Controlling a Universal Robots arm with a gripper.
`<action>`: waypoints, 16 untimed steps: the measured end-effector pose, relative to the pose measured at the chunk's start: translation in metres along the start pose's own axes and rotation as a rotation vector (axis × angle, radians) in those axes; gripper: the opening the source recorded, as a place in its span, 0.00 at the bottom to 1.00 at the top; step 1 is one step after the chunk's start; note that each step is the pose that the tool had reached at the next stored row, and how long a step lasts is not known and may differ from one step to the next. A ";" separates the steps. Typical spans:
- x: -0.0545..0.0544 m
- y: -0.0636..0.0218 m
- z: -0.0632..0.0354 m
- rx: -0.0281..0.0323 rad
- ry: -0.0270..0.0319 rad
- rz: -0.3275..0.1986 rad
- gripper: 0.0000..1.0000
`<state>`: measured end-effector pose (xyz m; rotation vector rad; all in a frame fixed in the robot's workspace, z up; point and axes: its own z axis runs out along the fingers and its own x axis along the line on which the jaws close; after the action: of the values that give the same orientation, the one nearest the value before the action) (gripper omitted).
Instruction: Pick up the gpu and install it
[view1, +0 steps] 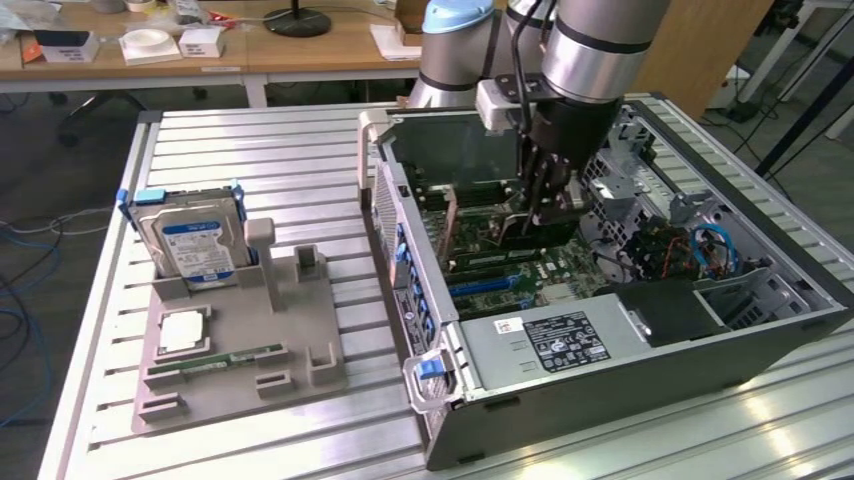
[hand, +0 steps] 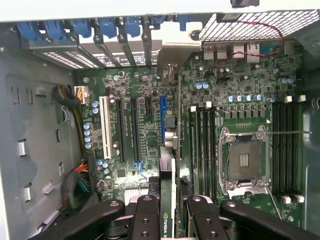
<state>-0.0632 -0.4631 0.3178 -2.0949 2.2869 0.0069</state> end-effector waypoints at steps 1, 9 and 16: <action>0.000 0.0000 0.0011 0.0004 0.0000 0.000 0.26; 0.000 0.0002 0.0074 0.0021 0.0000 0.000 0.26; 0.000 0.0005 0.0085 0.0022 -0.0002 0.000 0.26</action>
<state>-0.0635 -0.4631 0.3093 -2.0939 2.2856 0.0046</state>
